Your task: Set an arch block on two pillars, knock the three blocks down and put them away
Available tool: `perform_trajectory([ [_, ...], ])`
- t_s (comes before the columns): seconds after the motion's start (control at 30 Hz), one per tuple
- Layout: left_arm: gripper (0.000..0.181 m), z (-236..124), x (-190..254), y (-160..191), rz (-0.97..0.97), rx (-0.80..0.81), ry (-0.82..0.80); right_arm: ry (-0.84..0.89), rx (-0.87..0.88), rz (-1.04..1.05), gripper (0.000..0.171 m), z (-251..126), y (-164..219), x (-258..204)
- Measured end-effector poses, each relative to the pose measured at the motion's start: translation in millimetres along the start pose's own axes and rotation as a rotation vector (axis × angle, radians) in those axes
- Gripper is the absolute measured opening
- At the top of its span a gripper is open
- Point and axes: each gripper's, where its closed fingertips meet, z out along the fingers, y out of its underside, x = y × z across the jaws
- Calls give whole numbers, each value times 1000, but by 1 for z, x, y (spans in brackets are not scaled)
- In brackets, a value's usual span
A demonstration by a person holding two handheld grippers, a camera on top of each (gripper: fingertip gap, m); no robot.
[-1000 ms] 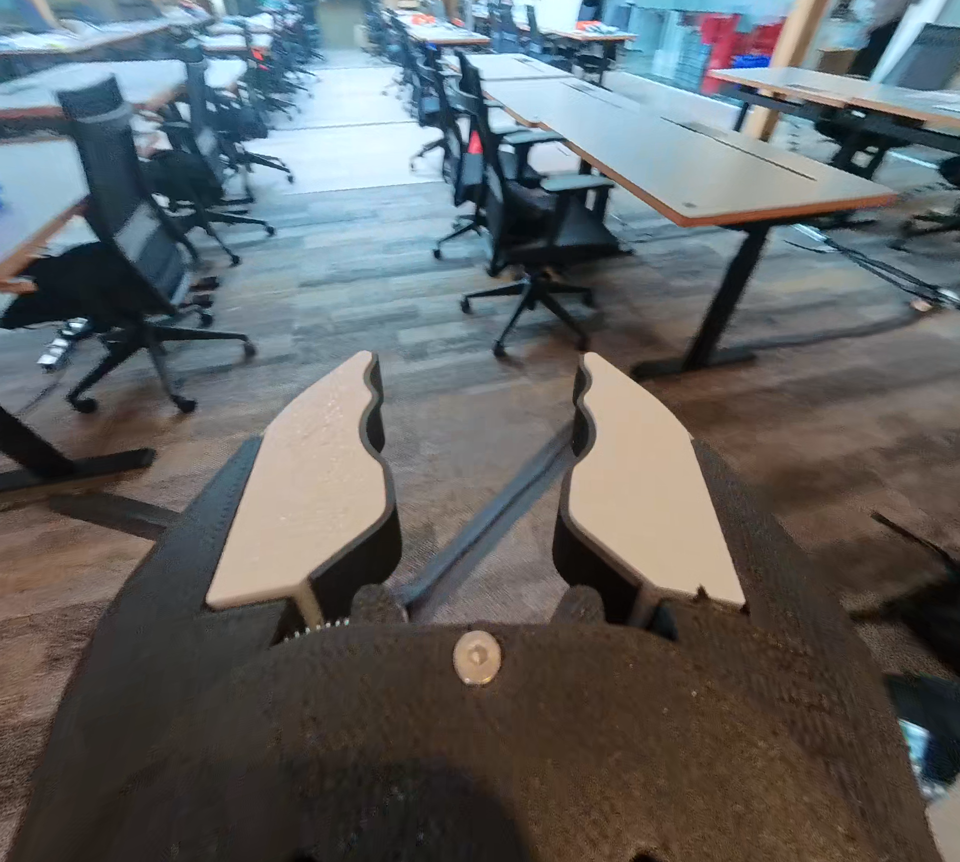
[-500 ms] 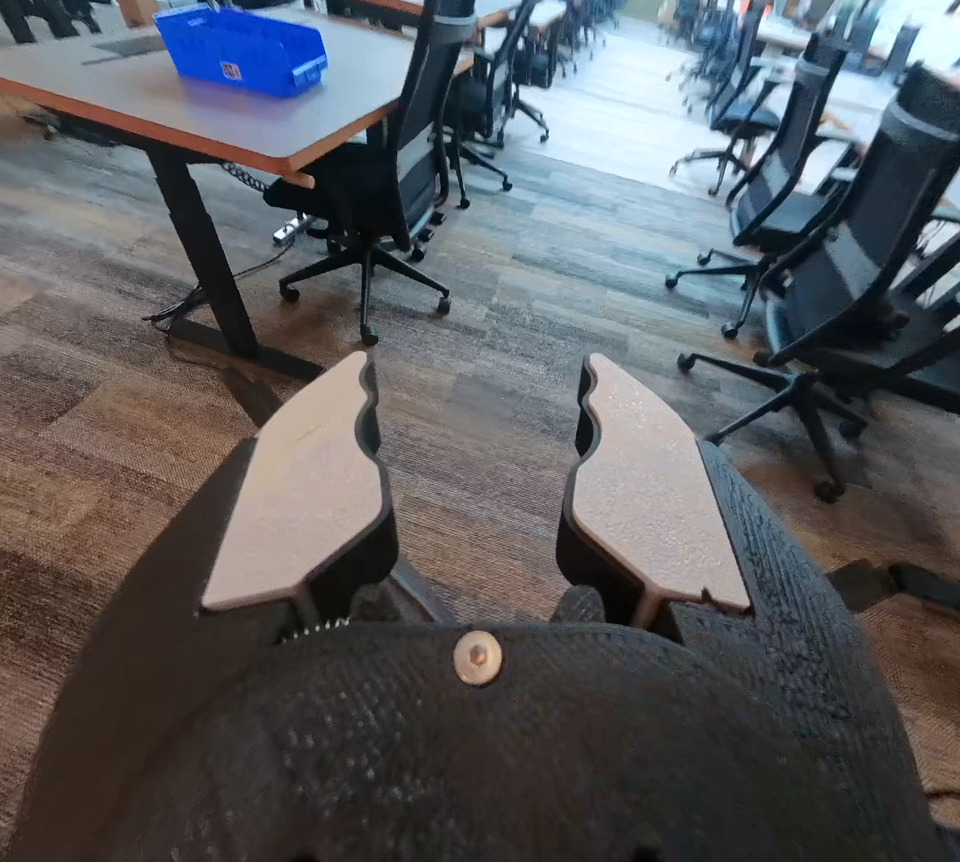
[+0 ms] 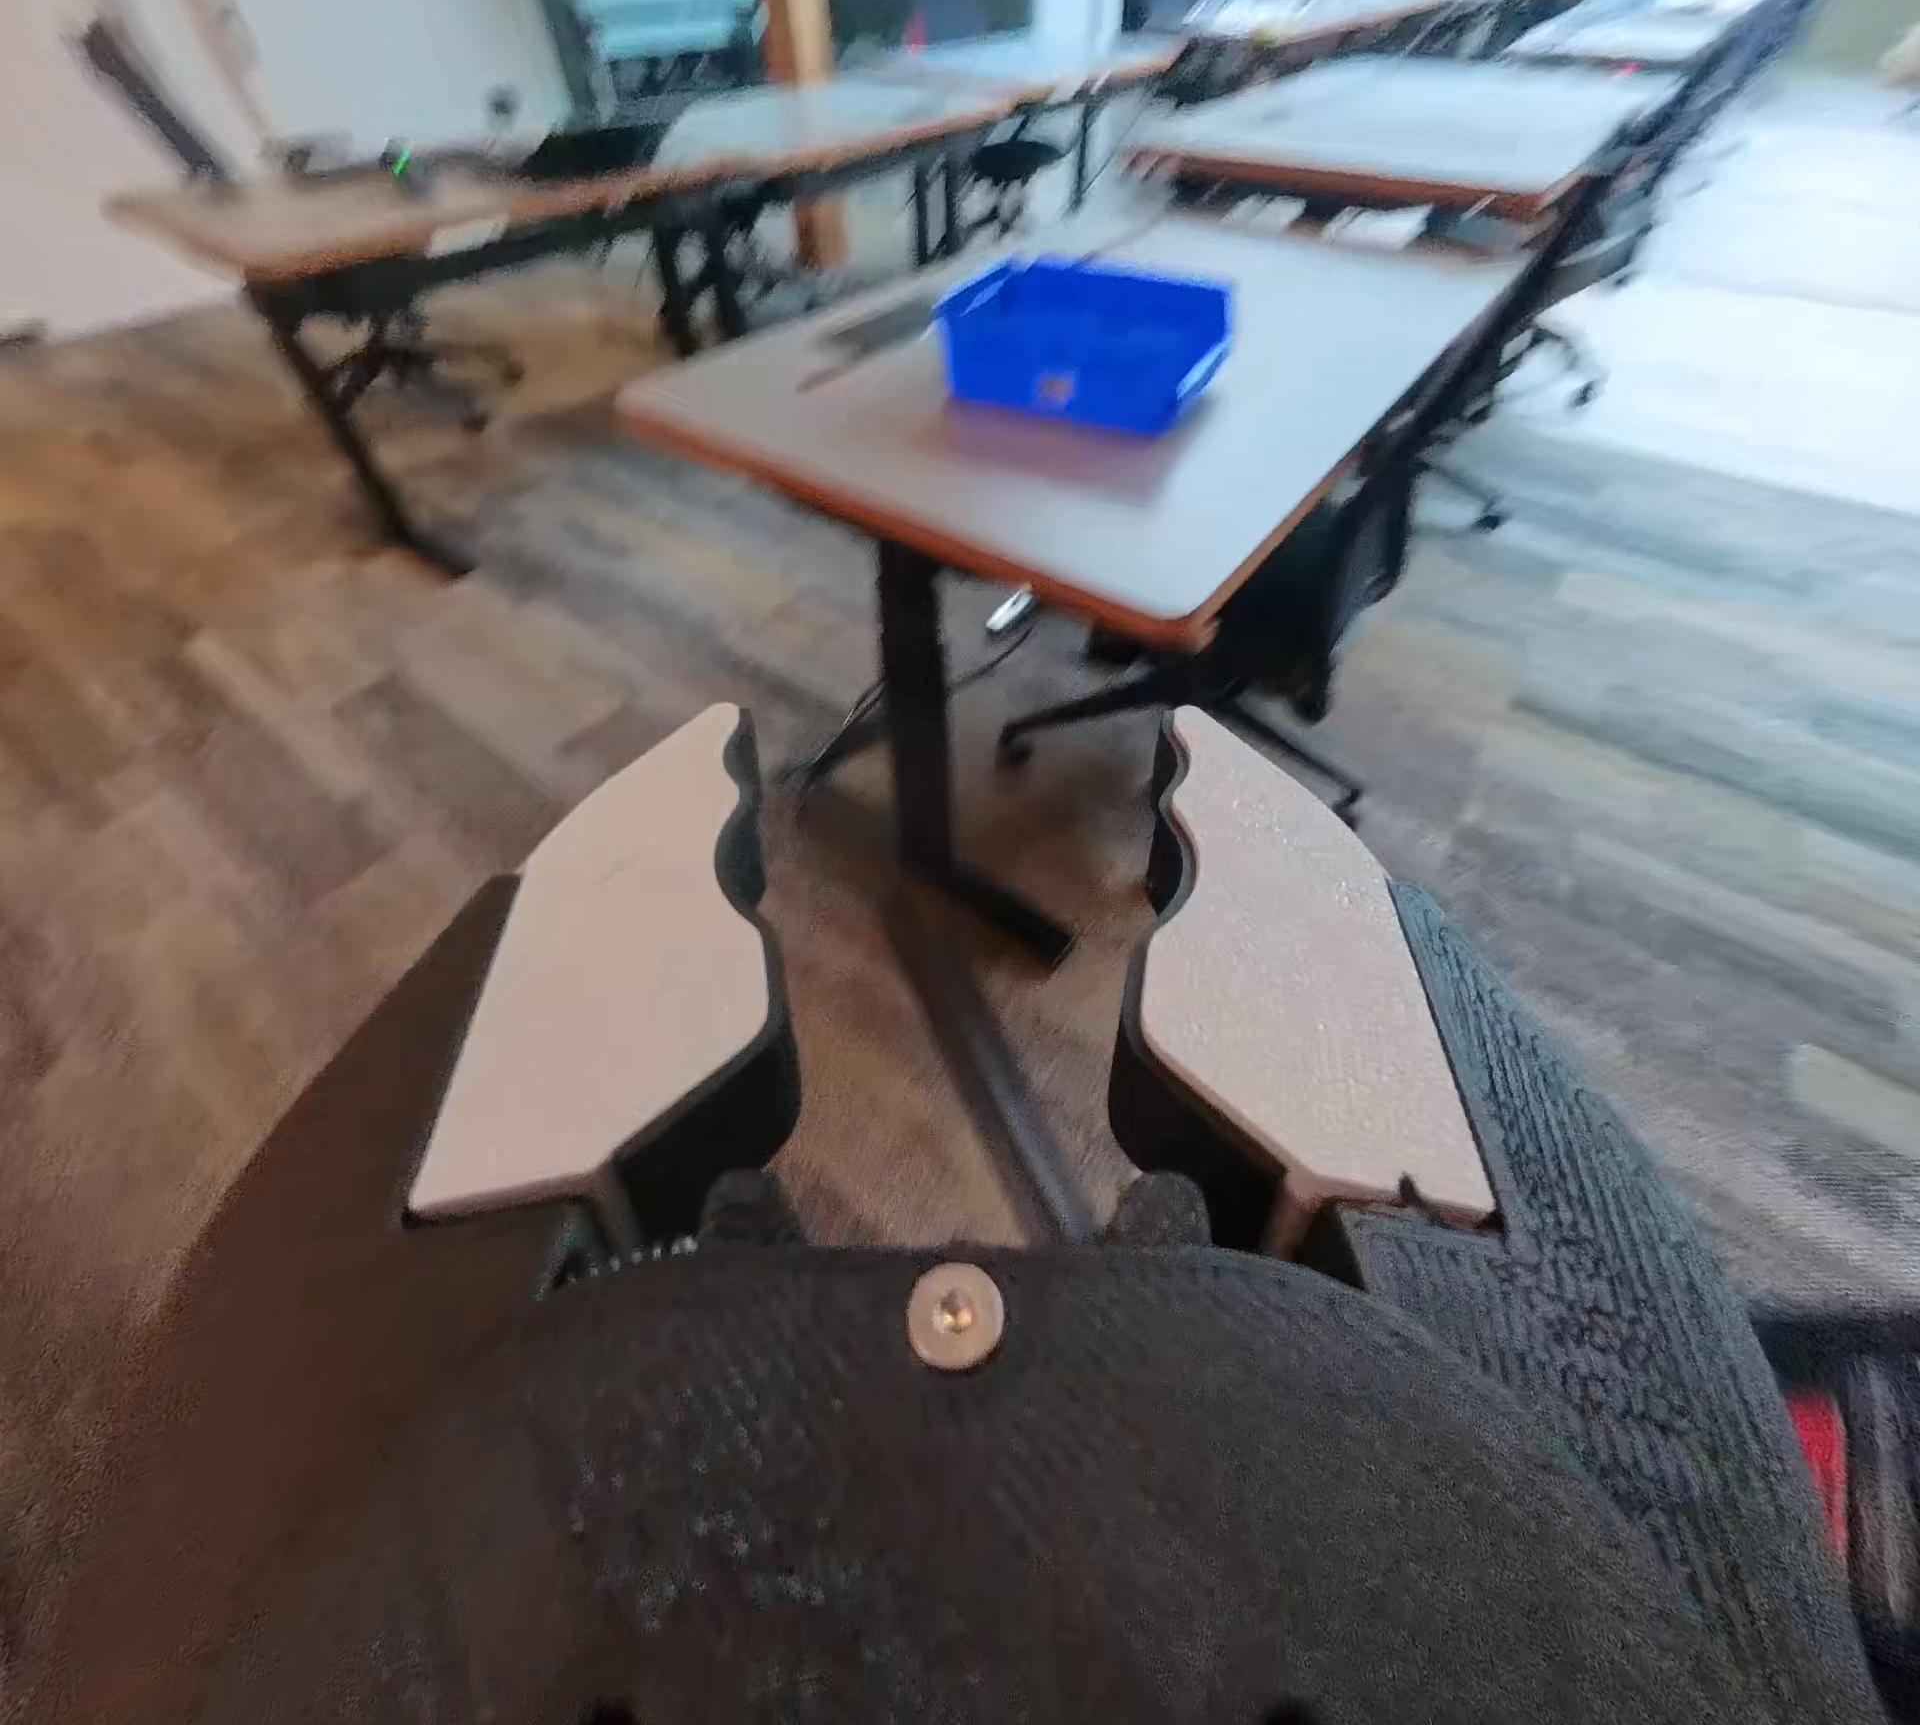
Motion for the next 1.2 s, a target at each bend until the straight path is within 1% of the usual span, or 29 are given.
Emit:
perform_trajectory([
  [0.07,73,19,-48,47,-49,-137,-106,-84,18,-43,82,81,-39,17],
  [0.1,72,25,-71,60,-72,-188,-164,-136,27,-53,82,121,-63,22],
  [0.13,72,31,-94,63,-96,-214,-220,-197,41,-61,81,160,-90,23],
  [0.23,72,47,-169,32,-148,-167,-399,-423,54,-173,82,274,-177,1],
  [0.33,71,53,-247,0,-187,-98,-574,-644,103,-340,82,367,-275,-43],
  [0.4,70,58,-299,0,-196,-109,-655,-760,146,-417,83,425,-333,-77],
  [0.5,70,70,-384,27,-223,-145,-722,-871,191,-464,83,512,-391,-127],
  [0.53,69,76,-416,40,-236,-156,-738,-888,197,-463,83,542,-403,-142],
  [0.6,69,92,-486,63,-262,-176,-758,-891,184,-436,83,601,-416,-169],
  [0.67,68,112,-564,66,-265,-165,-770,-858,117,-390,84,660,-416,-189],
  [0.7,68,125,-604,59,-267,-159,-767,-840,74,-356,83,685,-417,-197],
  [0.73,69,137,-645,43,-253,-138,-762,-832,46,-315,85,707,-423,-205],
  [0.8,69,157,-722,-4,-193,-70,-767,-832,17,-268,83,745,-441,-222],
  [0.9,69,166,-823,-73,-143,65,-821,-826,8,-301,82,812,-471,-247],
  [0.93,70,167,-851,-88,-150,110,-831,-833,5,-306,82,837,-482,-258],
  [0.97,70,168,-878,-93,-161,133,-841,-847,0,-303,82,863,-493,-270],
  [1.0,70,168,-904,-92,-171,137,-855,-867,-5,-301,82,890,-504,-284],
  [1.07,70,165,-954,-71,-196,109,-893,-915,-8,-324,82,947,-522,-317],
  [1.13,71,154,-1000,-34,-238,55,-959,-972,-13,-378,80,1008,-538,-356],
  [1.2,70,133,-1041,2,-309,15,-1043,-1043,-17,-431,80,1068,-557,-403],
])
